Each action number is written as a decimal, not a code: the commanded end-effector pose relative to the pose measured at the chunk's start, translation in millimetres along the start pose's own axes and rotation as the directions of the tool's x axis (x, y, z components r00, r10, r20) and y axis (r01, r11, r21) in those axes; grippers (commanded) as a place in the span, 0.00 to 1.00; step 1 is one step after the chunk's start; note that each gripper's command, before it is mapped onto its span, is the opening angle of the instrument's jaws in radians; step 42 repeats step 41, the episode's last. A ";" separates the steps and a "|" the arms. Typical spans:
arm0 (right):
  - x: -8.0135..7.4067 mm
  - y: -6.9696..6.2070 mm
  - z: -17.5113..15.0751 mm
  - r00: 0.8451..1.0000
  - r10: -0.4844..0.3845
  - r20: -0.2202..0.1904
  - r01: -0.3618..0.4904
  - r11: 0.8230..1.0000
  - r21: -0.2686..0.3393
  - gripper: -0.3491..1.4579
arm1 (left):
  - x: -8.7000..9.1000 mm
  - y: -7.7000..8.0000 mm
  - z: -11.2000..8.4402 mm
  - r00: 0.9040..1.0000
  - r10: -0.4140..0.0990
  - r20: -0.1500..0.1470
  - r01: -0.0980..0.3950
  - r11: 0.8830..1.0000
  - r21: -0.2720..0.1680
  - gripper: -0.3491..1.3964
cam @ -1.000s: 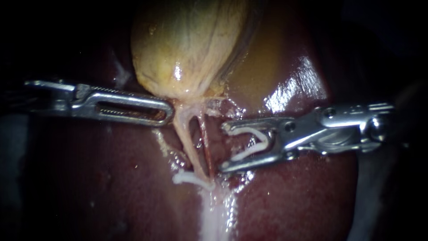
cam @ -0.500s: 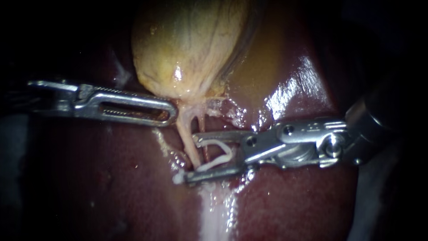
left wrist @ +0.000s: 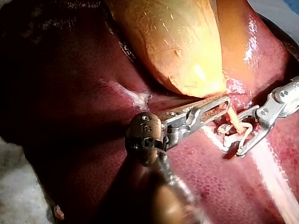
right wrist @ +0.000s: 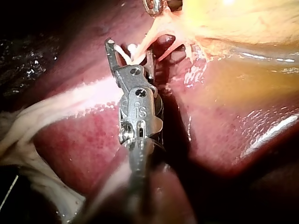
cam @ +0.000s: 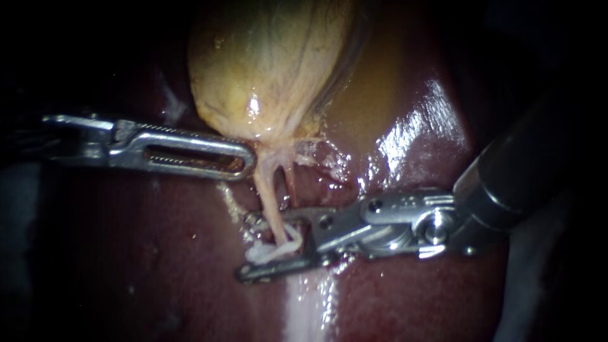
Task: Clipping second clip left tube
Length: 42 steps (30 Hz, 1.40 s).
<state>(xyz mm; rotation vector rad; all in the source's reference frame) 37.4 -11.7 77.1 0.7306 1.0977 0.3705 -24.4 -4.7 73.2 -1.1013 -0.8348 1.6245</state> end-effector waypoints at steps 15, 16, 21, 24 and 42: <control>-0.2 0.9 -1.0 0.996 0.089 -0.004 -0.089 0.996 0.013 0.06 | 0.0 0.0 0.0 1.000 0.000 0.000 0.000 1.000 0.000 0.00; -0.2 0.9 -1.0 0.996 0.095 -0.005 -0.094 0.995 0.013 0.04 | 0.0 0.0 0.0 1.000 0.000 0.000 0.000 1.000 0.000 0.00; -0.3 1.0 -1.0 0.991 0.136 0.004 -0.136 0.991 0.019 0.00 | 0.0 -0.1 0.0 1.000 0.000 0.000 0.000 1.000 0.000 0.00; -0.3 1.0 -1.0 0.988 0.154 0.008 -0.154 0.988 0.018 0.00 | 0.1 -0.2 0.0 1.000 0.000 0.001 0.000 1.000 -0.001 0.00; -0.4 1.3 -1.1 0.985 0.171 0.021 -0.171 0.985 0.027 0.00 | 0.1 -0.3 0.0 1.000 0.001 0.001 -0.001 1.000 -0.001 0.00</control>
